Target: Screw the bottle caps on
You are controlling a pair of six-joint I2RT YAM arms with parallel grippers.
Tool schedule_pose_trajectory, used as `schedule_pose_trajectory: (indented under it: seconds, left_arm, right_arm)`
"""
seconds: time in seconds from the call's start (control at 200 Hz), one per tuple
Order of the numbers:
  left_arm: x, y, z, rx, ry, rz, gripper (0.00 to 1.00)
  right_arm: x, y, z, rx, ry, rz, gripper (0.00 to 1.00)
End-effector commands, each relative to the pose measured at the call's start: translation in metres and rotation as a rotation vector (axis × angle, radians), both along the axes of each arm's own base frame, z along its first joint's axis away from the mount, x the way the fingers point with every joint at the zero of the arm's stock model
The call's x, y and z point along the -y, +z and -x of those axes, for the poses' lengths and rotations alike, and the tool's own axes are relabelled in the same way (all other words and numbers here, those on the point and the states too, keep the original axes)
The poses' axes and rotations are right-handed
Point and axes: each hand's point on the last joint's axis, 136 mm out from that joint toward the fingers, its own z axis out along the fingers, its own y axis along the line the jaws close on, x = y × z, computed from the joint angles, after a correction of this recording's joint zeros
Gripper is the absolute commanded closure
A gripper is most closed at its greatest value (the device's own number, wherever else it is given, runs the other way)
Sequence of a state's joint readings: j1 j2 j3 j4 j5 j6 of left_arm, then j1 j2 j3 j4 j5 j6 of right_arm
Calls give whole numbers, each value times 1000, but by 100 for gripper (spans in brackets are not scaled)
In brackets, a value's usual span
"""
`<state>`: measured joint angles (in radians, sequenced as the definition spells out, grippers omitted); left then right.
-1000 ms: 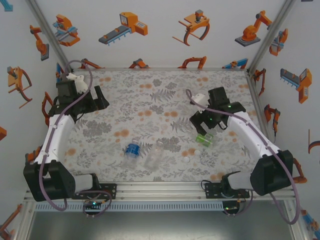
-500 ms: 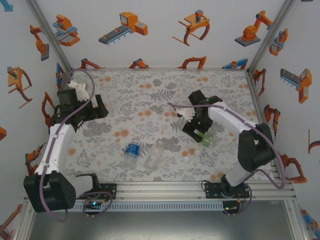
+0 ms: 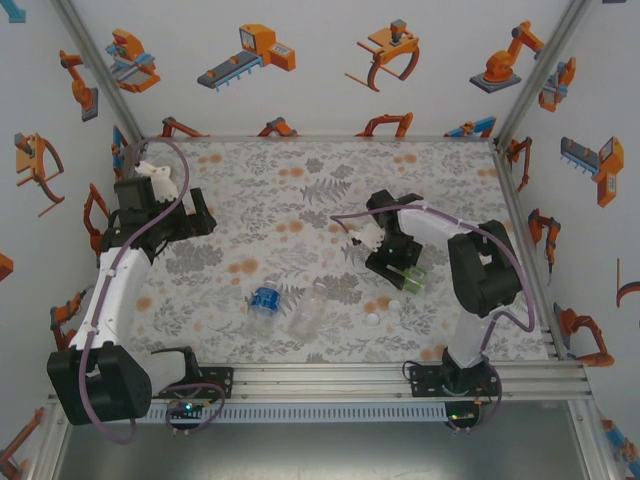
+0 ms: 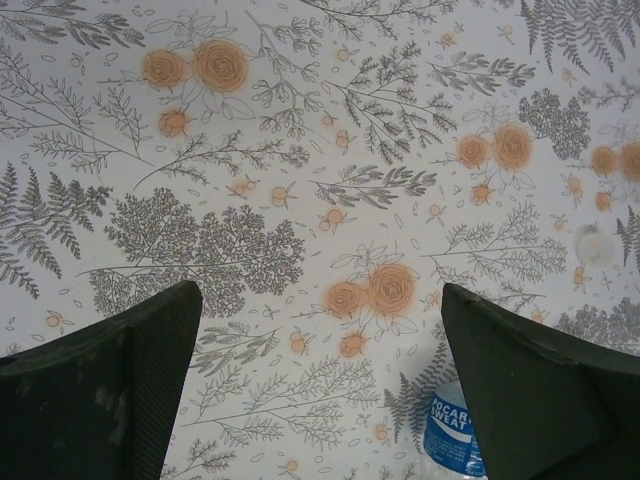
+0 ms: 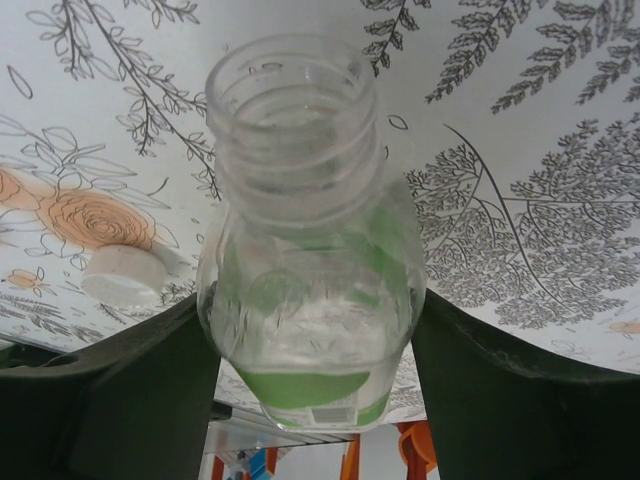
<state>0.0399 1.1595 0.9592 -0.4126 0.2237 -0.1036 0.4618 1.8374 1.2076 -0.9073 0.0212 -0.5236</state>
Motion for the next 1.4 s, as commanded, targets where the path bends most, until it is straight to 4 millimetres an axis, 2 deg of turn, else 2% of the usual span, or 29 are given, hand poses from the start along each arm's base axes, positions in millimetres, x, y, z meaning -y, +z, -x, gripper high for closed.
schedule_pose_trajectory:
  seconds: [0.0,0.17,0.3,0.441,0.576,0.716,0.886,1.187,1.282,1.397]
  left_arm:
    - [-7,12,-5,33,55,14,3]
    - [-5,14,-5,44,53,33,3]
    - [0,14,-4,48,36,51,3]
    - [6,19,-4,75,3,75,3]
    - [25,31,-1,112,-94,135,3]
    - [56,50,1,153,-248,245,0]
    - [94,74,1,199,-402,316,1]
    - [164,130,8,327,-672,483,1]
    - [187,147,18,382,-781,525,2]
    - [213,165,40,477,-940,556,2]
  right_arm:
    - [1,-2,-2,2,-9,29,39]
    - [-1,-2,-3,10,-18,24,46]
    - [-6,5,-8,30,-23,8,51]
    - [-15,25,-16,81,-29,-51,53]
    - [-29,51,-26,147,-43,-139,53]
    - [-50,86,-35,225,-57,-280,54]
    - [-73,132,-40,307,-70,-453,54]
    - [-112,223,-22,409,-14,-819,54]
    - [-125,254,-11,430,21,-960,55]
    - [-135,289,-1,460,52,-1113,56]
